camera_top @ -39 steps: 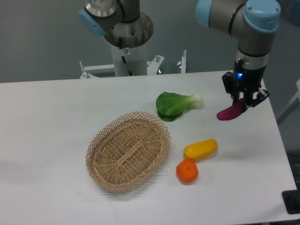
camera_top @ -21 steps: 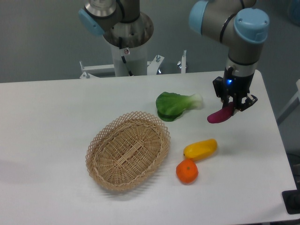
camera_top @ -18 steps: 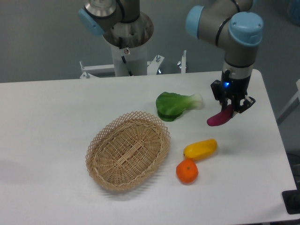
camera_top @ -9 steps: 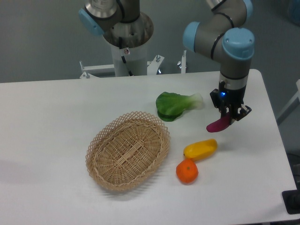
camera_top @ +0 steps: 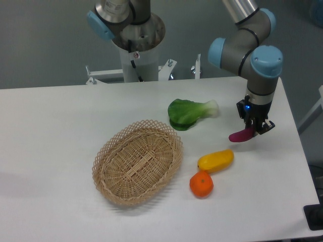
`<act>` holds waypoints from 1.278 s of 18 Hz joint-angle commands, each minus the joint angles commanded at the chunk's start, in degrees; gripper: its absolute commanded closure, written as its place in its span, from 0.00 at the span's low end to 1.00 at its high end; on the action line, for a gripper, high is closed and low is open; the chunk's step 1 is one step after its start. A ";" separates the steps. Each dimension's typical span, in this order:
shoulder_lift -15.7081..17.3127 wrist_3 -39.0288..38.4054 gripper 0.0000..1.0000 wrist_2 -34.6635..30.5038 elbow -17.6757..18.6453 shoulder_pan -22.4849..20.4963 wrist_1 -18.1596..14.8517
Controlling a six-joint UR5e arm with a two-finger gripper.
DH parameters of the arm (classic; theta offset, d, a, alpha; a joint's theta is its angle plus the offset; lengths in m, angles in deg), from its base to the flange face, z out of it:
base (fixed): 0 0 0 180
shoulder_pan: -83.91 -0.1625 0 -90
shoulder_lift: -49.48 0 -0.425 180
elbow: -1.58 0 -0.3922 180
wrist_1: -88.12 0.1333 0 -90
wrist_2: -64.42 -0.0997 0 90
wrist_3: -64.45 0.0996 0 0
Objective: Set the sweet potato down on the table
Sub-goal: 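Open the gripper to release the sweet potato onto the table, then raise the open gripper up and away from the sweet potato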
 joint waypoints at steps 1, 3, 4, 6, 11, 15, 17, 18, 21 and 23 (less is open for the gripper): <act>0.00 0.00 0.46 0.00 0.00 0.00 0.00; 0.09 0.09 0.00 0.00 -0.09 0.00 0.09; 0.17 -0.09 0.00 -0.09 0.00 0.00 0.09; 0.44 -0.35 0.00 -0.17 0.00 0.00 0.00; 1.58 -8.25 0.00 0.00 -2.18 0.18 -0.09; 3.42 -8.88 0.00 0.26 -3.51 0.79 -0.09; 4.39 -8.97 0.00 0.35 -5.35 0.88 -0.26; 4.92 -8.97 0.00 0.35 -6.23 0.79 -0.35; 6.15 -7.82 0.00 0.70 -9.22 0.62 -1.23; 6.85 -7.74 0.00 0.79 -10.10 0.44 -2.37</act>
